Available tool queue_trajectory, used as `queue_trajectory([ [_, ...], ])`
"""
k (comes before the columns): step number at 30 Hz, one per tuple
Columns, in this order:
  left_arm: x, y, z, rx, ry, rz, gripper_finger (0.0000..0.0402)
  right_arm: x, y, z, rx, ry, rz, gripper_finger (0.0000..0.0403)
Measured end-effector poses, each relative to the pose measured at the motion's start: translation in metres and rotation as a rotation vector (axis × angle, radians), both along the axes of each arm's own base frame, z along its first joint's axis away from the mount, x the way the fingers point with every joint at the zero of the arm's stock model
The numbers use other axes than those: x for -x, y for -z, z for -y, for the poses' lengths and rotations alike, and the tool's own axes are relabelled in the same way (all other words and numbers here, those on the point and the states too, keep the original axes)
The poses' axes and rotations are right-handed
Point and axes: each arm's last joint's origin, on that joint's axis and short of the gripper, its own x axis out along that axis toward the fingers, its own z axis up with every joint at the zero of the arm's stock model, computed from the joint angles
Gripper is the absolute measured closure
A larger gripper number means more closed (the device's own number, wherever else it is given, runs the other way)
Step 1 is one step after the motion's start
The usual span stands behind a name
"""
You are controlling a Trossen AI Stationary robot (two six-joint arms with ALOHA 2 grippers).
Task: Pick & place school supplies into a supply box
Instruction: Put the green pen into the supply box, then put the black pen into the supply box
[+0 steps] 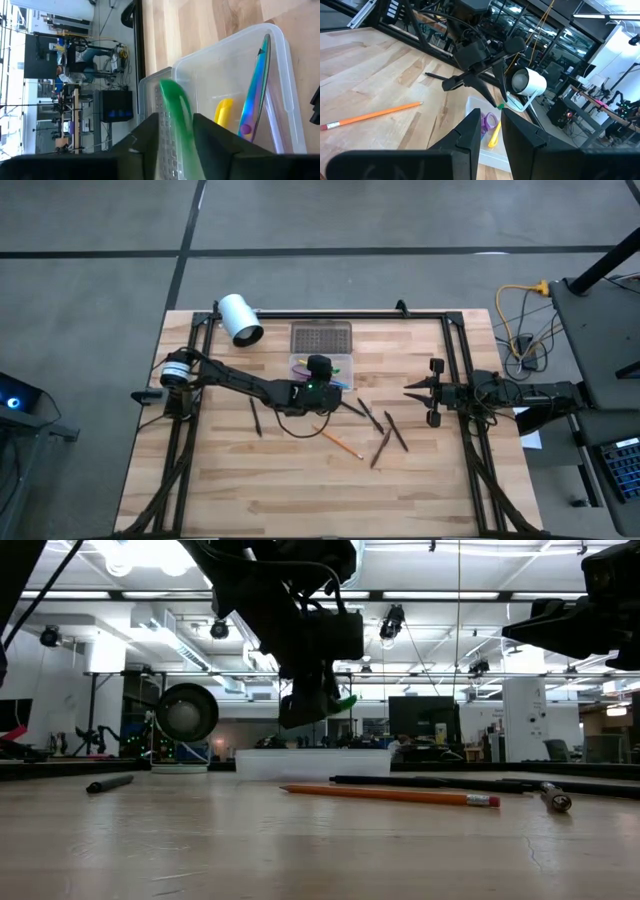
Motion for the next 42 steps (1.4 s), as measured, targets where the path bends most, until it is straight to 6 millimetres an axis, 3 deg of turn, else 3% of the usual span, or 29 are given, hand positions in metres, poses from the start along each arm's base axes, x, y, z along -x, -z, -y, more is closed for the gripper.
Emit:
queue_trajectory([
  [5, 0.000, 0.000, -0.001, 0.000, -0.001, -0.001, 0.0274, 0.000, 0.000, 0.000, 0.000, 0.000, 0.000, 0.0335],
  [20, 0.008, 0.005, 0.004, -0.001, 0.014, -0.098, 0.0270, 0.000, 0.000, 0.000, 0.000, 0.000, 0.000, 0.0335],
  [29, 0.016, 0.005, 0.010, 0.193, 0.125, -0.125, 0.0269, 0.000, 0.000, 0.000, 0.000, 0.000, 0.000, 0.0335],
  [42, 0.042, -0.009, 0.008, 0.433, -0.180, 0.043, 0.0269, 0.000, 0.000, 0.000, 0.000, 0.001, 0.001, 0.0335],
])
